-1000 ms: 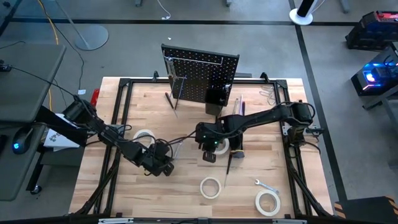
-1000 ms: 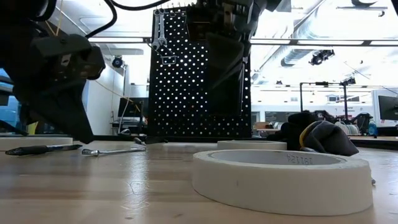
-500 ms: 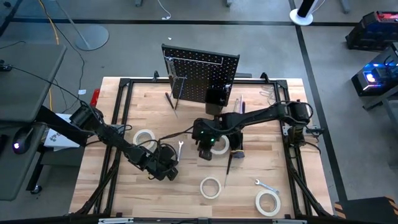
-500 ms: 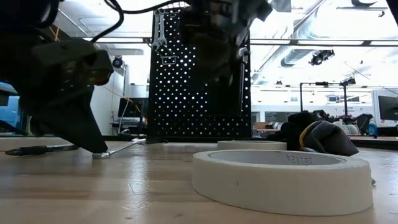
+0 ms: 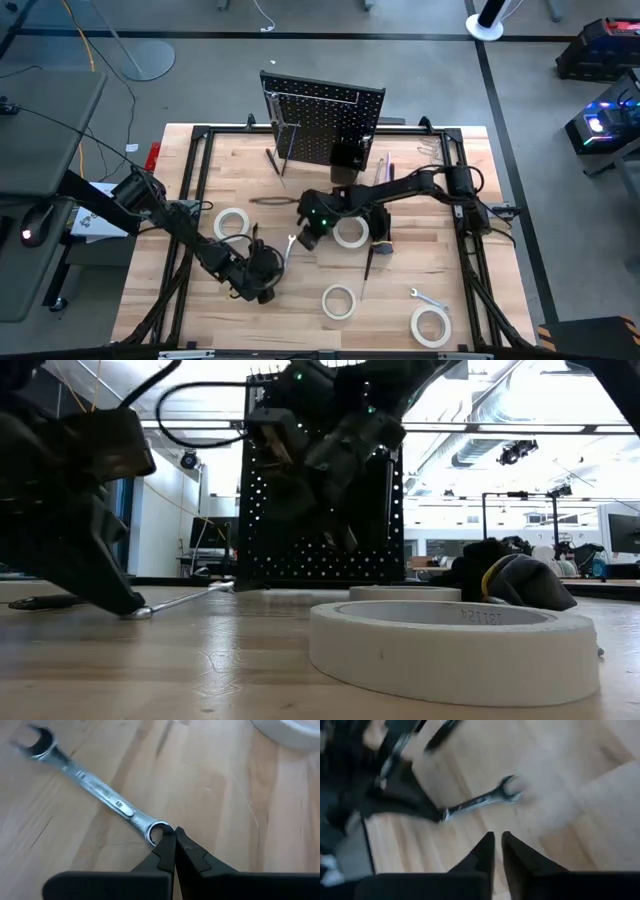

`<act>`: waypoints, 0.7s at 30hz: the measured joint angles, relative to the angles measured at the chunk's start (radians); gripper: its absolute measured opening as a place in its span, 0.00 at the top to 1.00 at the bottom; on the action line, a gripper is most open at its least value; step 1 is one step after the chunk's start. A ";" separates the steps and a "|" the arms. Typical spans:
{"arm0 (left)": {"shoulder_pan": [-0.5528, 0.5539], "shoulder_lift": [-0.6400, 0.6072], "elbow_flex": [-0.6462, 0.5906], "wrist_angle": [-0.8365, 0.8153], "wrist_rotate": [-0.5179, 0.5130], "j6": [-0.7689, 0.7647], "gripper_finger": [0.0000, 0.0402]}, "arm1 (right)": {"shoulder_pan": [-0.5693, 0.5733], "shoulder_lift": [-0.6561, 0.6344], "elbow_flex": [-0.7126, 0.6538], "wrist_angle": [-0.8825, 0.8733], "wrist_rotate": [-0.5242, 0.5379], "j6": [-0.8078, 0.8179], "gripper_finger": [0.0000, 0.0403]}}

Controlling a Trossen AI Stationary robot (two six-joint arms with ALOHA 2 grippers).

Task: Hang tools onto peg board
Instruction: Hang the 12 mm tool onto the pegboard aligned with the others

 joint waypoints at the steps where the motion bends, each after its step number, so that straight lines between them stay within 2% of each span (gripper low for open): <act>1: -0.003 0.000 0.000 0.001 0.000 0.026 1.00 | -0.008 0.004 0.000 -0.004 -0.005 0.043 0.89; 7: -0.005 0.003 -0.003 0.024 -0.005 0.062 1.00 | -0.019 0.044 0.000 -0.049 -0.095 0.285 0.61; 11: -0.005 0.006 -0.005 0.045 -0.009 0.095 1.00 | 0.004 0.092 0.000 0.097 -0.139 0.453 0.46; 15: -0.005 0.006 -0.005 0.047 -0.010 0.141 1.00 | 0.019 0.140 0.003 0.236 -0.106 0.606 0.40; 21: 0.002 0.007 -0.007 0.064 -0.017 0.221 1.00 | 0.026 0.183 0.005 0.297 -0.019 0.755 0.40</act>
